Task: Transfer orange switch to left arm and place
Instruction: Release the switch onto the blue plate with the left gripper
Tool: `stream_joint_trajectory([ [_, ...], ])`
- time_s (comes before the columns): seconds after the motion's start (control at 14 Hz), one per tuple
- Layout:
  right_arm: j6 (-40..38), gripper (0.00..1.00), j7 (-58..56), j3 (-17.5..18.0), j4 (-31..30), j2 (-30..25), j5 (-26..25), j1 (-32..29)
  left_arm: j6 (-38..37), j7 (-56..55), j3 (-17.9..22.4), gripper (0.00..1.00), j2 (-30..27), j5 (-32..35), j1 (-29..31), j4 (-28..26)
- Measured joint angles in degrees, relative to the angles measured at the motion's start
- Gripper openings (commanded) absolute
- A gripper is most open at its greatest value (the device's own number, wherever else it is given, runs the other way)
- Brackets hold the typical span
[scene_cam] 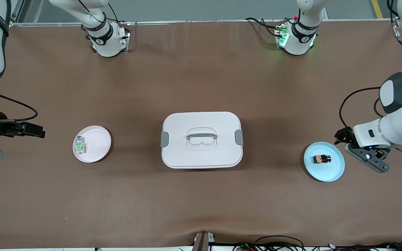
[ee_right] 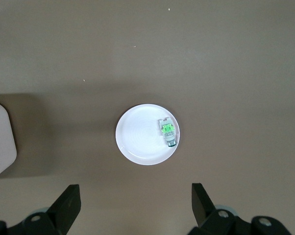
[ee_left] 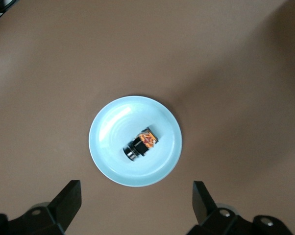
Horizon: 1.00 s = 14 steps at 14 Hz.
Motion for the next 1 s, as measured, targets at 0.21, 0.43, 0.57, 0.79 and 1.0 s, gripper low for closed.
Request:
stream_joint_trajectory([
  [0.21, -0.3, 1.0, 0.1, 0.1, 0.2, -1.6, 0.3, 0.0, -5.4, -13.5, -3.3, 1.0, -4.2, 0.0, -0.1, 1.5],
  [0.43, -1.3, 1.0, 0.1, 0.1, 0.2, -3.5, 0.6, -0.2, -12.0, -22.3, -4.8, 1.0, -11.0, -0.3, -0.2, 1.9],
  [0.57, -1.8, 1.0, 0.2, 0.1, 0.2, -4.1, 0.6, -0.3, -14.6, -26.4, -4.9, 1.0, -15.0, -2.9, -0.2, 2.0],
  [0.79, -3.3, 1.0, 0.0, 0.2, 0.2, -5.7, 3.8, -3.1, -15.8, -27.5, -3.9, 1.0, -18.3, -5.9, -0.5, 2.1],
  [1.0, -3.5, 1.0, -0.1, 0.3, 0.2, -7.3, 5.8, -4.5, -18.8, -27.6, 7.1, 1.0, -20.1, -7.9, -9.7, 2.1],
])
